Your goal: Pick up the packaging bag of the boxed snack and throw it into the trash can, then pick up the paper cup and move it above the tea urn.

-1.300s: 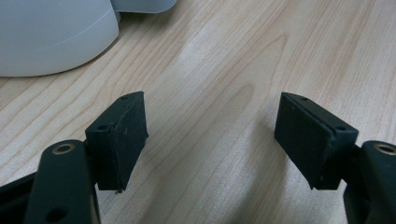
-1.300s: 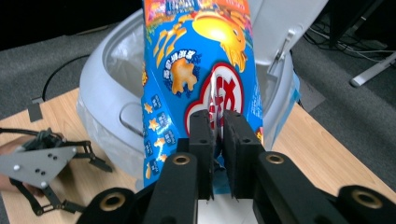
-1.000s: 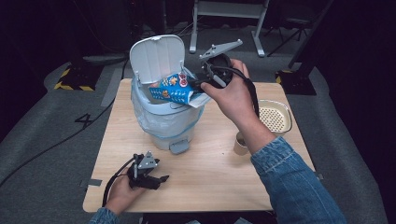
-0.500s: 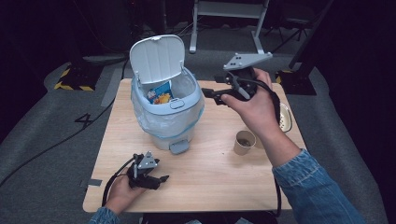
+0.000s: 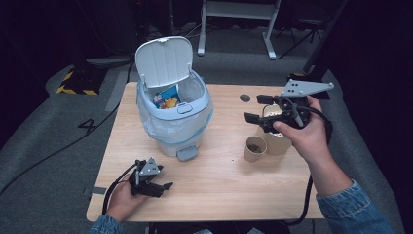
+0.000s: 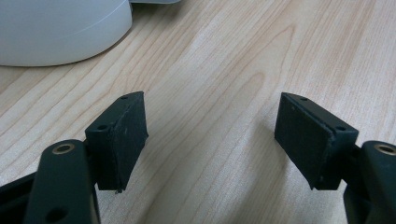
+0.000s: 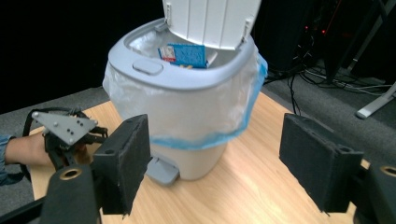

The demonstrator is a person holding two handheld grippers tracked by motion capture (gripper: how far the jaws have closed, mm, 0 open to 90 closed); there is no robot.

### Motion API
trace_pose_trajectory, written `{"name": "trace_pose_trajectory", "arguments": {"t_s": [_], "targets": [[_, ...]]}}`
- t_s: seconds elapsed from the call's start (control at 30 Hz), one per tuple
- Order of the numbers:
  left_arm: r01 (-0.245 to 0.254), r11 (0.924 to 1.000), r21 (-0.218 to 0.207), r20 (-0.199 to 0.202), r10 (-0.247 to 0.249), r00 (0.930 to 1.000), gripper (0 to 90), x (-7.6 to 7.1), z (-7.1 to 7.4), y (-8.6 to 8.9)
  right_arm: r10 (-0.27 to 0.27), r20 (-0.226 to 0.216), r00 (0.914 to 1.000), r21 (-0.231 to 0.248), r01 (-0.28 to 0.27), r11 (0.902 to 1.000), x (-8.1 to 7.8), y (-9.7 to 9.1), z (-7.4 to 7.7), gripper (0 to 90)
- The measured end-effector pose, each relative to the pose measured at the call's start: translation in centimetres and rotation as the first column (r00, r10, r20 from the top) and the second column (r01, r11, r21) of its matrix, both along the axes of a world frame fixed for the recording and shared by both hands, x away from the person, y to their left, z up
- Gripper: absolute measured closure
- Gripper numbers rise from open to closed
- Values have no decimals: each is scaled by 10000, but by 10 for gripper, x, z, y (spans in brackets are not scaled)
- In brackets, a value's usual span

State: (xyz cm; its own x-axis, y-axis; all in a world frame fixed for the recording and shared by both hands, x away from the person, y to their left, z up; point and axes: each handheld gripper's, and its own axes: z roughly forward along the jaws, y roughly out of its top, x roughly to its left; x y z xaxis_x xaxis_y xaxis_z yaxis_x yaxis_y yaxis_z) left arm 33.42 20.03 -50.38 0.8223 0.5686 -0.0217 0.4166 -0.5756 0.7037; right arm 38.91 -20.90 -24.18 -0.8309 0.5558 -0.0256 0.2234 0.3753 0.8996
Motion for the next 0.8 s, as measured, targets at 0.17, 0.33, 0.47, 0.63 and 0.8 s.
{"name": "trace_pose_trajectory", "arguments": {"t_s": [0.17,0.33,0.47,0.63,0.8], "targets": [[-13,10000,-4,1,13,10000,256,0,0,0,-83,-143,9999,47,84,10000,-5,-26,-16,241],[-27,10000,3,-1,27,10000,256,0,0,0,-415,-146,9990,-89,414,9991,-11,-44,-34,235],[-37,10000,14,8,37,10000,255,0,0,0,-621,-127,9980,-143,620,9980,-15,-56,-57,231],[-137,9999,7,14,137,9999,254,-1,0,0,-878,-344,9955,-316,867,9957,-18,-70,-88,211],[-194,9998,11,13,194,9998,254,-1,0,0,-1270,-897,9878,-896,1190,9888,-19,-78,-117,224]]}}
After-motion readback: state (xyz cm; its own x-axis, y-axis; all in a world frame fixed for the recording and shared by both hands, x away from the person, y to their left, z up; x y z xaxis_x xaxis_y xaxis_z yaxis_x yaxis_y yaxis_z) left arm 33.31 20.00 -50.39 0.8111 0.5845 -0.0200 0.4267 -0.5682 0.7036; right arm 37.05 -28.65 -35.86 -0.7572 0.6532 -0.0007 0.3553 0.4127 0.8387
